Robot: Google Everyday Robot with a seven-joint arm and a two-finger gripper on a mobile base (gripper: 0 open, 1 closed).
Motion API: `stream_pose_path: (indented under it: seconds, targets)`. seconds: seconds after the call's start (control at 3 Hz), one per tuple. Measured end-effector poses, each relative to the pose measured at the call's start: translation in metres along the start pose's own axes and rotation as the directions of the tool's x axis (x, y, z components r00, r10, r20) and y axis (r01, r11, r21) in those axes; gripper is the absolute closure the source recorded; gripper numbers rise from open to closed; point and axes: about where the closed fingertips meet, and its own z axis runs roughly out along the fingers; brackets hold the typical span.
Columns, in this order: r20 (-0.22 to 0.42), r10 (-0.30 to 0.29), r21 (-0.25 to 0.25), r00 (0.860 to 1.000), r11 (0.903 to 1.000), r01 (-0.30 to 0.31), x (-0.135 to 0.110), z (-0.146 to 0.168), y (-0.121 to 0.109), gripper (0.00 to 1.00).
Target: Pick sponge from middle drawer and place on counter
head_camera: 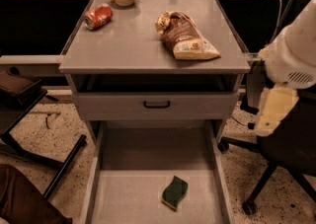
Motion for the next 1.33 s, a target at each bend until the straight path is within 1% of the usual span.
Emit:
stream_pose_path:
  seconds: [0.33,0.67,1.0,1.33]
  targets:
    - [-0.039,0.02,-0.011,0.999,0.9997,-0.021,0.012,0.082,0.009,0.0]
    - [-0.05,0.052,-0.076,0.997,0.9955,-0.056,0.027,0.153,0.037,0.0]
    - [-0.034,0.118,-0.187,0.992,0.9747,-0.122,0.044,0.198,0.073,0.0]
    - [-0.034,0.118,-0.187,0.992,0.9747,-0.122,0.044,0.198,0.073,0.0]
